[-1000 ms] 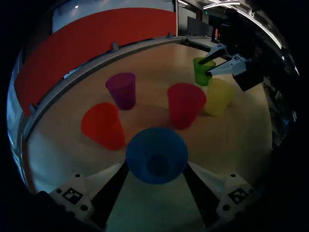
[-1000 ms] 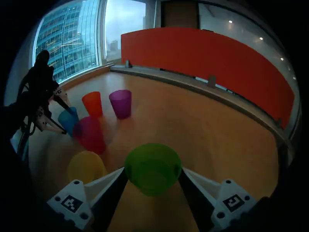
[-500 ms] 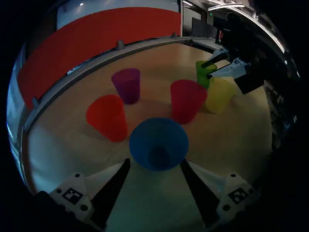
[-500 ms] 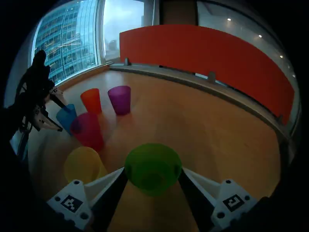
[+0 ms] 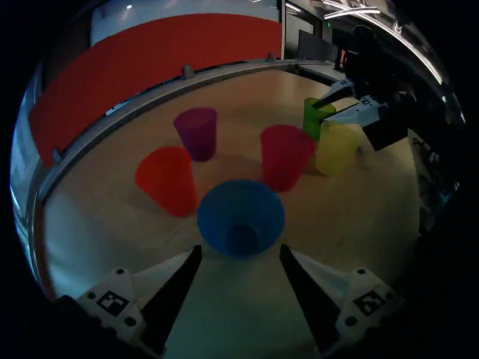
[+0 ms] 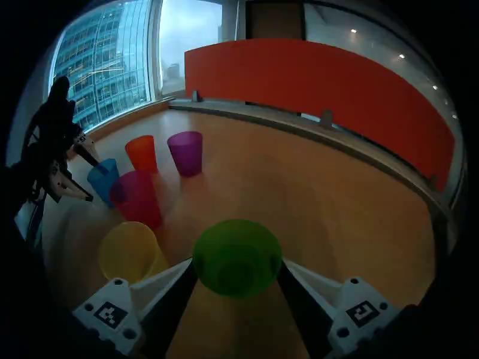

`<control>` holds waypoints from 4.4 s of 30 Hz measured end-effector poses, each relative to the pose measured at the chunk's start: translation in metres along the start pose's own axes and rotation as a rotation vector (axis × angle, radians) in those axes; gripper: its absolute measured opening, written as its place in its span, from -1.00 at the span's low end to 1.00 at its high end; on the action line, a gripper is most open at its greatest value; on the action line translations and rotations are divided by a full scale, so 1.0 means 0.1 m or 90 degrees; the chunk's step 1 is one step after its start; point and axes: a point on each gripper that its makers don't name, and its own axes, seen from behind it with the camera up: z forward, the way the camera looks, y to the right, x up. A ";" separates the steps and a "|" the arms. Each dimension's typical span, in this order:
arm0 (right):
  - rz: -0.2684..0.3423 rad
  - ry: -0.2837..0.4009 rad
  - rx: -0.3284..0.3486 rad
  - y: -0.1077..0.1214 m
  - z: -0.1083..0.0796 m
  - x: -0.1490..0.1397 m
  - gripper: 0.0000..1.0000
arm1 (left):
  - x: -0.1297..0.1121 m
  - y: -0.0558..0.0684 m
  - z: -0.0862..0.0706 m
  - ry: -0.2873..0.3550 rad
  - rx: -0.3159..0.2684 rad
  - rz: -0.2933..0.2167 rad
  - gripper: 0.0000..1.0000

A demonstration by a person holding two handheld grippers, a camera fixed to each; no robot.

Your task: Pour water

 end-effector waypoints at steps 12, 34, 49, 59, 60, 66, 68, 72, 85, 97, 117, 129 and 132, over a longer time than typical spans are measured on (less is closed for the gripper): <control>-0.008 -0.002 -0.024 0.02 -0.11 -0.07 1.00 | -0.03 0.02 -0.10 0.013 0.007 -0.015 0.94; -0.005 0.035 -0.065 -0.04 -0.71 -0.17 1.00 | -0.07 -0.02 -0.55 0.063 0.072 -0.039 0.95; 0.007 0.123 -0.109 -0.13 -0.99 0.06 1.00 | 0.00 -0.18 -0.84 0.151 0.159 -0.073 0.95; 0.037 0.202 -0.161 -0.09 -1.11 0.27 1.00 | 0.18 -0.37 -1.02 0.239 0.219 -0.116 0.94; 0.042 0.210 -0.167 -0.08 -1.12 0.29 1.00 | 0.20 -0.38 -1.04 0.248 0.225 -0.119 0.94; 0.078 0.263 -0.212 0.06 -1.19 0.40 1.00 | 0.30 -0.52 -1.18 0.303 0.271 -0.139 0.94; 0.081 0.280 -0.228 0.11 -1.22 0.43 1.00 | 0.33 -0.56 -1.22 0.321 0.285 -0.146 0.94; 0.093 0.318 -0.260 0.20 -1.27 0.52 1.00 | 0.36 -0.64 -1.27 0.351 0.313 -0.157 0.94; 0.162 0.426 -0.314 0.32 -1.48 0.74 1.00 | 0.48 -0.79 -1.50 0.433 0.407 -0.172 0.94; 0.169 0.463 -0.339 0.24 -1.62 0.84 0.99 | 0.67 -0.83 -1.82 0.494 0.472 -0.173 0.94; 0.144 0.476 -0.376 0.18 -1.78 1.03 0.99 | 0.50 -0.95 -1.65 0.526 0.490 -0.197 0.94; 0.146 0.466 -0.399 0.19 -1.76 0.97 0.99 | 0.20 -1.06 -1.46 0.521 0.479 -0.207 0.94; 0.147 0.466 -0.401 0.19 -1.75 0.96 0.99 | 0.17 -1.06 -1.44 0.525 0.475 -0.210 0.94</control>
